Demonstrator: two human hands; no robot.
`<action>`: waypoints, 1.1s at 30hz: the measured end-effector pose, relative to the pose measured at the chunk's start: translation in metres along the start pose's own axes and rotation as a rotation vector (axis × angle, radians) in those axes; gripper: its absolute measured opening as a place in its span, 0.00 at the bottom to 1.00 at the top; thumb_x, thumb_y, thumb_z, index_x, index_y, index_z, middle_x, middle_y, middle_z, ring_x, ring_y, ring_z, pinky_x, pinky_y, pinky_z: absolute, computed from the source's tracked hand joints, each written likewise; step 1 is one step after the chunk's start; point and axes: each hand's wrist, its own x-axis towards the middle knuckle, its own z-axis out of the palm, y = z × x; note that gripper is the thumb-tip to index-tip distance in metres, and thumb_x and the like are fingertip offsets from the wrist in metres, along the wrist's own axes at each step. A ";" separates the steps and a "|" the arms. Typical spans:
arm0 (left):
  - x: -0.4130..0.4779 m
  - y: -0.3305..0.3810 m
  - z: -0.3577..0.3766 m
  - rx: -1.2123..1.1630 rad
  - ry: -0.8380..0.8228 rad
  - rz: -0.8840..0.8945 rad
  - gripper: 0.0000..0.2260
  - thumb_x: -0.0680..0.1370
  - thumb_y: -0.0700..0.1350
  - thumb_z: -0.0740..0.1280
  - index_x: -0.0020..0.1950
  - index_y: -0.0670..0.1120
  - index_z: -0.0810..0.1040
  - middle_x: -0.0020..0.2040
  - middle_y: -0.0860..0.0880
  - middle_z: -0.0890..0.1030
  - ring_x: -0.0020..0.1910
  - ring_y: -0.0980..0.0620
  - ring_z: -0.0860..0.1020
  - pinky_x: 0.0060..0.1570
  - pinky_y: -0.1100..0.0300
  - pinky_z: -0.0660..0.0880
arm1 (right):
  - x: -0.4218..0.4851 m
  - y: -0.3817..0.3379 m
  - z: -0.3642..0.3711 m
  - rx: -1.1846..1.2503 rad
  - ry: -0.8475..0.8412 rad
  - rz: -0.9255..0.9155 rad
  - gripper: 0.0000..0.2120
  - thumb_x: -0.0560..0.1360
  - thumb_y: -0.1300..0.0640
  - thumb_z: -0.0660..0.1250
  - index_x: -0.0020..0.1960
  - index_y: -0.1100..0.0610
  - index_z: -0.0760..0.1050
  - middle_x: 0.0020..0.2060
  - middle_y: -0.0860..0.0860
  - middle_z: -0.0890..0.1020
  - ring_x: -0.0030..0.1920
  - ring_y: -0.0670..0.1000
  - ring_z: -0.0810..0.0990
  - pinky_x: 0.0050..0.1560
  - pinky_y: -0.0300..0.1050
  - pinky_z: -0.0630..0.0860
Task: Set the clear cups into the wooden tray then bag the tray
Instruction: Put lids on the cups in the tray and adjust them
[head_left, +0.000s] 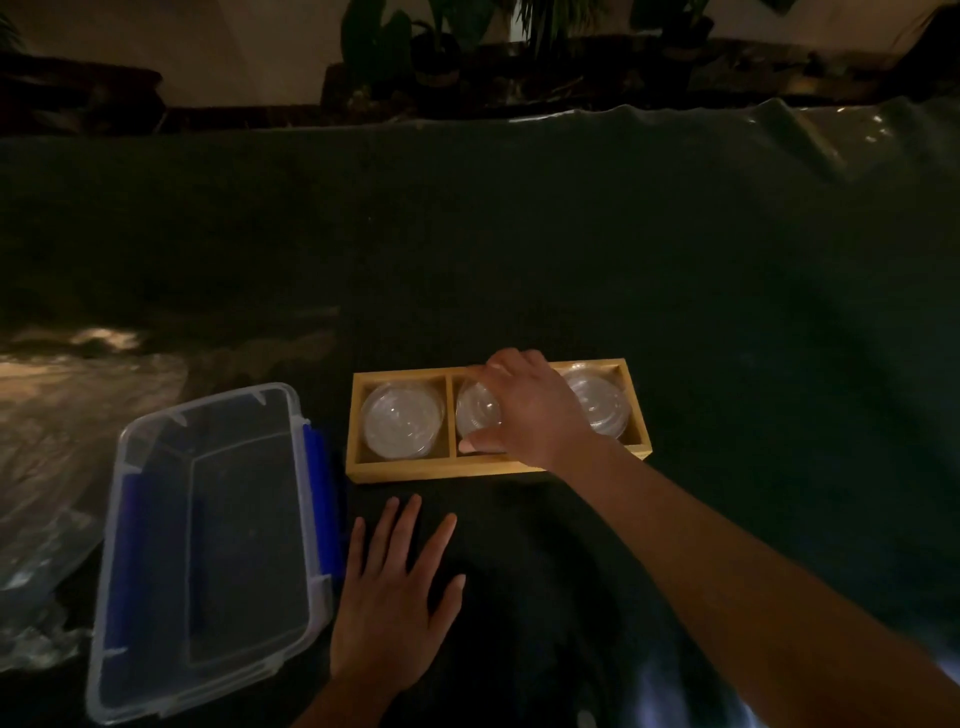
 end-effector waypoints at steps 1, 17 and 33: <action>0.000 0.000 0.000 -0.004 0.000 -0.002 0.28 0.79 0.68 0.51 0.79 0.63 0.57 0.83 0.49 0.58 0.82 0.46 0.50 0.78 0.39 0.49 | 0.001 -0.001 0.002 -0.029 -0.007 0.006 0.41 0.65 0.34 0.76 0.73 0.48 0.69 0.67 0.51 0.73 0.67 0.55 0.69 0.65 0.55 0.72; 0.000 -0.002 0.002 0.015 -0.010 0.023 0.28 0.80 0.67 0.52 0.79 0.62 0.60 0.81 0.48 0.63 0.81 0.45 0.55 0.76 0.41 0.49 | -0.002 0.004 0.007 -0.096 0.016 0.045 0.44 0.65 0.26 0.68 0.74 0.46 0.66 0.70 0.52 0.71 0.68 0.56 0.69 0.67 0.59 0.69; 0.000 -0.004 0.003 0.013 -0.009 0.013 0.28 0.80 0.67 0.51 0.80 0.62 0.58 0.83 0.48 0.58 0.82 0.46 0.51 0.78 0.38 0.51 | -0.097 0.082 -0.009 0.027 0.257 0.406 0.21 0.74 0.50 0.73 0.66 0.50 0.77 0.61 0.50 0.79 0.61 0.53 0.75 0.58 0.45 0.69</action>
